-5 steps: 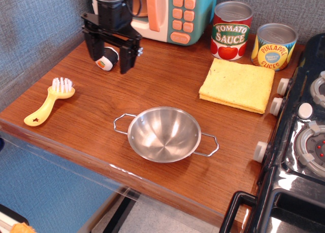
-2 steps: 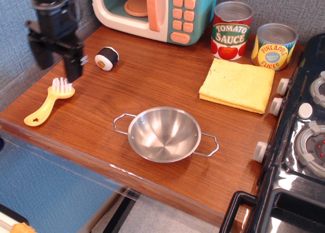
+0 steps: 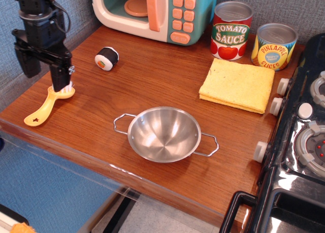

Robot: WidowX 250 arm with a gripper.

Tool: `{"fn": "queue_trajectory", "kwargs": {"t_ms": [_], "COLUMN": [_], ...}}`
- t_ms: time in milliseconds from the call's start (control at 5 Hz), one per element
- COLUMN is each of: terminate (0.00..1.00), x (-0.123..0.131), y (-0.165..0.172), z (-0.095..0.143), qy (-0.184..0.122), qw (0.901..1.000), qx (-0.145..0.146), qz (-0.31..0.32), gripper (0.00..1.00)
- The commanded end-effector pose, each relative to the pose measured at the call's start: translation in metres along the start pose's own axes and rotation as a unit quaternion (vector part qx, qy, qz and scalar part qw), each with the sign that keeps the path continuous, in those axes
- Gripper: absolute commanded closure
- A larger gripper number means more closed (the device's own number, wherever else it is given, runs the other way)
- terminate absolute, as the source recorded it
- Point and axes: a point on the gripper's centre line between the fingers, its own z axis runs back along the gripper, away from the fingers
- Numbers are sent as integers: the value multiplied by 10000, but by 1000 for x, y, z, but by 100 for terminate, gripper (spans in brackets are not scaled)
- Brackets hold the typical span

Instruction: Pick up the brush and place it on the left of the orange cloth

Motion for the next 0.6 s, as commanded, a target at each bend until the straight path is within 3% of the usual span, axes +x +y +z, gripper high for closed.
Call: {"fn": "queue_trajectory", "kwargs": {"t_ms": [0,200,400], "terminate": [0,0,0], "x": [-15,-23,-24], "y": [11,9,7], "z": [-22,-37,-46], "qy": [150,326,363], "qw": [9992,9983,9981], "qx": [65,-95,-50], "qz": [352,472,504], "gripper": [0,0,0]}}
